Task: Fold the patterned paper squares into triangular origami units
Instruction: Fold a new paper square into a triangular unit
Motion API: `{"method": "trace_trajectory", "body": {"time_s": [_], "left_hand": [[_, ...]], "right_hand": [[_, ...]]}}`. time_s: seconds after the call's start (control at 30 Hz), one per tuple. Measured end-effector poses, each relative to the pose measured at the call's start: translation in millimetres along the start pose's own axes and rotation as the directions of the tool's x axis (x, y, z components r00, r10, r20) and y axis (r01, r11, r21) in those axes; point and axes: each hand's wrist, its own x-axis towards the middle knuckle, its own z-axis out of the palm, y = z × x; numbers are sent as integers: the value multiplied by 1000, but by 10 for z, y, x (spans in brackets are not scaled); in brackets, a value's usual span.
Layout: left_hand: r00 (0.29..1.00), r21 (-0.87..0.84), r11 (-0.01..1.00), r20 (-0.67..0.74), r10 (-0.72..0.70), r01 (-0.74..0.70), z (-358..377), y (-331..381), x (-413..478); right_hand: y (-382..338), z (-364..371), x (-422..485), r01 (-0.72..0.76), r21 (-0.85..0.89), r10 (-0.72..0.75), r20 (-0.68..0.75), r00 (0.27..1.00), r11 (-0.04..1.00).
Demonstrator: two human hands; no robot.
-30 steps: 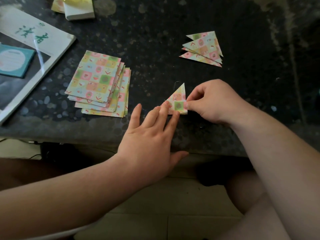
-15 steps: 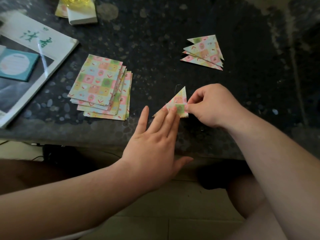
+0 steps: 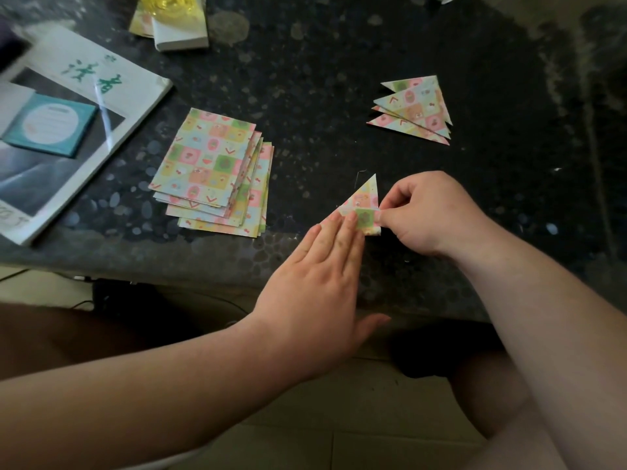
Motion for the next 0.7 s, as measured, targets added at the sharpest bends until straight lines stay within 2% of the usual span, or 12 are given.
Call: {"method": "trace_trajectory", "body": {"time_s": [0.3, 0.7], "left_hand": [[998, -14, 1000, -70, 0, -1, 72, -42, 12], [999, -16, 1000, -32, -15, 14, 11, -16, 15]], "right_hand": [[-17, -4, 9, -23, 2, 23, 9, 1000, 1000], [-11, 26, 12, -24, -10, 24, -24, 999, 1000]]}}
